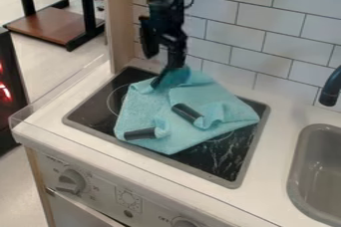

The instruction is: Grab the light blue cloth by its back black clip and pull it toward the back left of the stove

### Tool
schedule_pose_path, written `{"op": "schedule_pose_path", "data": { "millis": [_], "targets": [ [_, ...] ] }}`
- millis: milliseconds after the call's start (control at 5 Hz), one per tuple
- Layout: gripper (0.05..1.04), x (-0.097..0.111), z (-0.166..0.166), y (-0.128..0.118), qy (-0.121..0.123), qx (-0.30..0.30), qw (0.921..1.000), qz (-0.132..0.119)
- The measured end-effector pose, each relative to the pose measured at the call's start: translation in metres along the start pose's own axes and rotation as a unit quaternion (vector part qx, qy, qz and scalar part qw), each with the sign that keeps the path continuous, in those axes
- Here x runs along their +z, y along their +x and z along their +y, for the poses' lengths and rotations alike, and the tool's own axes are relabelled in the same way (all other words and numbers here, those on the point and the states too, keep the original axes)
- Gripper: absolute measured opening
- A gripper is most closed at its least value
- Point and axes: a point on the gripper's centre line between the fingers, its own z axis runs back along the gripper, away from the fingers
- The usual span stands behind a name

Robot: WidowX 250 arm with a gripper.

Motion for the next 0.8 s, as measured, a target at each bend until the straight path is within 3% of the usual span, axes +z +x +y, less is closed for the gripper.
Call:
{"op": "schedule_pose_path", "data": {
  "millis": [200, 800],
  "targets": [
    [0.998, 0.0303, -0.0052, 0.0041, 0.001, 0.004, 0.9994, -0.034],
    [0.998, 0.0365, -0.0075, -0.0008, 0.005, 0.001, 0.9993, -0.038]
  ]
}}
